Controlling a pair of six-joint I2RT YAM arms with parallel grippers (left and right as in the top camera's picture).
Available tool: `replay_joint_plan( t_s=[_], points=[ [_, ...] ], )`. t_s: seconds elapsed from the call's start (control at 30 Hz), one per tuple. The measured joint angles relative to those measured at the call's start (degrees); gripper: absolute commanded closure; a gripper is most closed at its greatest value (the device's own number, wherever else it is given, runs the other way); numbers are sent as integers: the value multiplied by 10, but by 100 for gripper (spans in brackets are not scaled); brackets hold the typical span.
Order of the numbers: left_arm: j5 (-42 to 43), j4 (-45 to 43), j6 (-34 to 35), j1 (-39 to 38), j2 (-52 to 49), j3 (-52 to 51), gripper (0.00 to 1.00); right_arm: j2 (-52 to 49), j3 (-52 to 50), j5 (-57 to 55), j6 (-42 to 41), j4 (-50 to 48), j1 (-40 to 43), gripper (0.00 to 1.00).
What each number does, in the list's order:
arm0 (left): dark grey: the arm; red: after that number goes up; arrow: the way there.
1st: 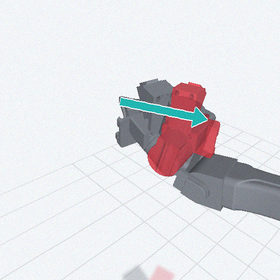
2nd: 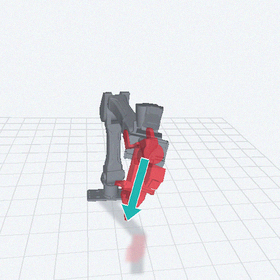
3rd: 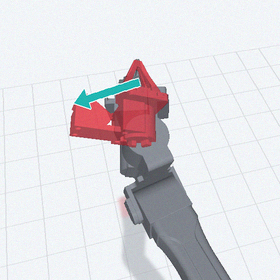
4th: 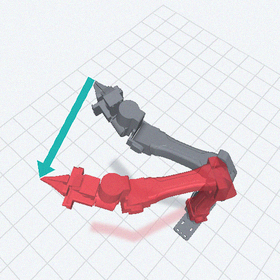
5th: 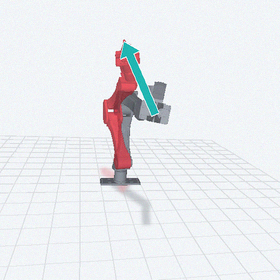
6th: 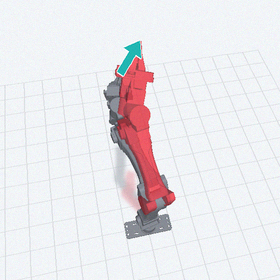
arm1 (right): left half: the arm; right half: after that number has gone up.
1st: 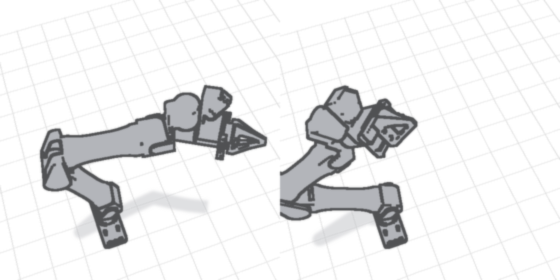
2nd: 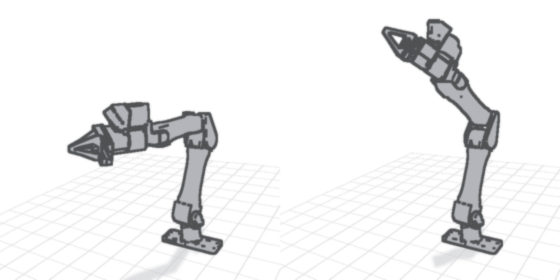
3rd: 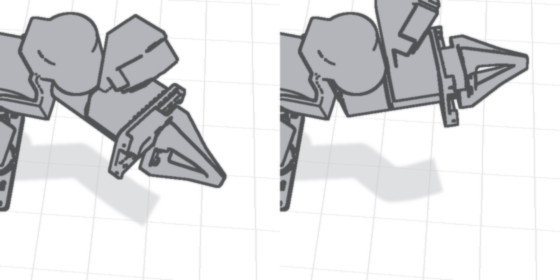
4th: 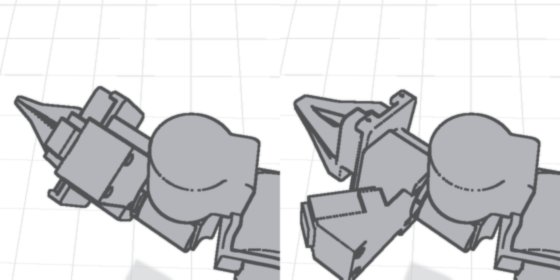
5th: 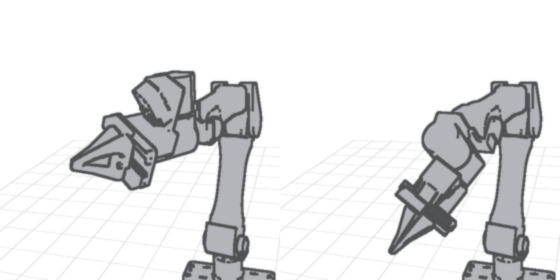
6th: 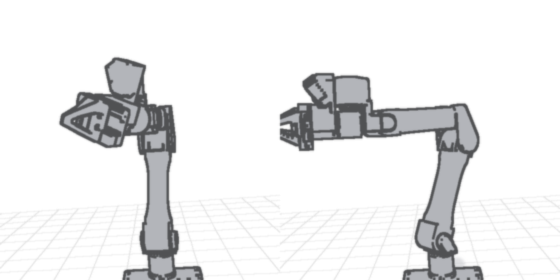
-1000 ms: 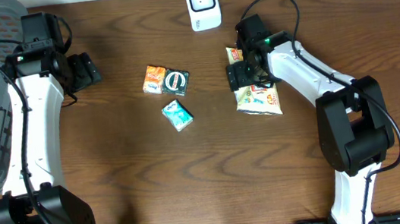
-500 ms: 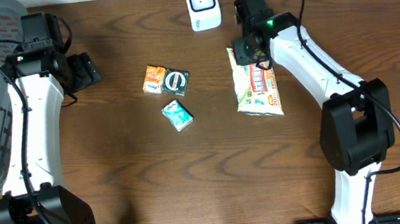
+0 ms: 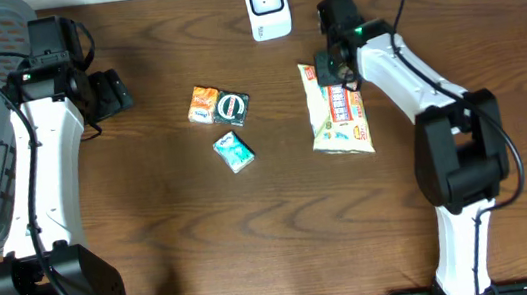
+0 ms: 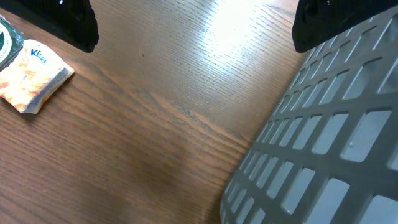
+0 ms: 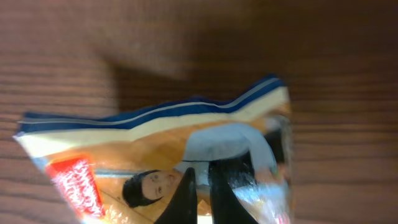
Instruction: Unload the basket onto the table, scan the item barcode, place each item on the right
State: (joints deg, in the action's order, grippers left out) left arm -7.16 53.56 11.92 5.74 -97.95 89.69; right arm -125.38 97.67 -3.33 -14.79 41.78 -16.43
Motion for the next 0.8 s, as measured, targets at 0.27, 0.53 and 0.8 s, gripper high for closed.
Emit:
replay_joint_plan(
  t_s=[0.27,0.53,0.8],
  points=[
    [0,0,0,0,0,0,3,-21,2,48,2,-3,-5,1],
    [0,0,0,0,0,0,3,-12,12,49,1,57,-5,1],
    [0,0,0,0,0,0,2,57,29,51,1,146,-5,1]
  ],
)
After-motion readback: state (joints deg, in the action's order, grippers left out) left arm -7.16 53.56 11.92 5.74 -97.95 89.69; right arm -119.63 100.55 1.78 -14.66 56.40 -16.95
